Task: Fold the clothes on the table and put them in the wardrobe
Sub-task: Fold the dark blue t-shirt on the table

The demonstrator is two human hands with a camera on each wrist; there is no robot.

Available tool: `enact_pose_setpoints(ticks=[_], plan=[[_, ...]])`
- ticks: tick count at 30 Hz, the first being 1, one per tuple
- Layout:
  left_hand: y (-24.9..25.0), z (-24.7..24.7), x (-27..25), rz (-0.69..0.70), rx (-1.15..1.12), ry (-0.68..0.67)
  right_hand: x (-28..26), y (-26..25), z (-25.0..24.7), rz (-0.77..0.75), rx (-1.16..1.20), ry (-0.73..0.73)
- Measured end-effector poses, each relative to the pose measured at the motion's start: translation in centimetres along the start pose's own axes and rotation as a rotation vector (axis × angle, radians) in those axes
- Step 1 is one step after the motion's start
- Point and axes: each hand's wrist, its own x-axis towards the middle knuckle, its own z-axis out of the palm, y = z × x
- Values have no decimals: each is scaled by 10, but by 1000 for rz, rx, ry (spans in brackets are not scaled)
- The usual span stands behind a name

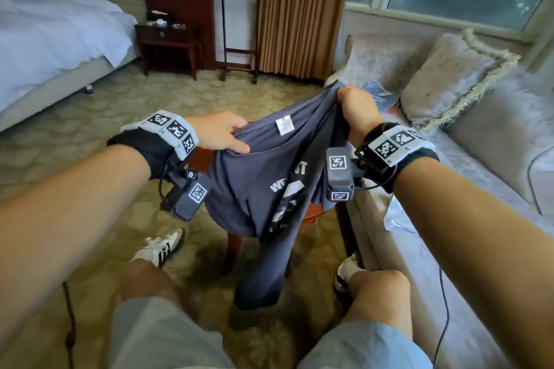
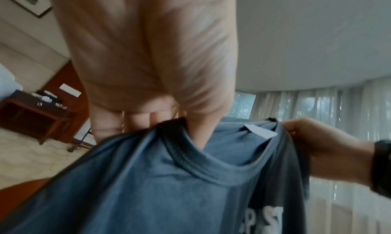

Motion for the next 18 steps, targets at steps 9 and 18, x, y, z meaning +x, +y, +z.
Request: enact_pose_setpoints(ticks=[9, 18], plan=[[-15, -6, 4, -267, -47, 195, 15, 30, -21, -191, -456, 237], [-11, -1, 11, -277, -187, 288, 26, 41, -40, -114, -617, 335]])
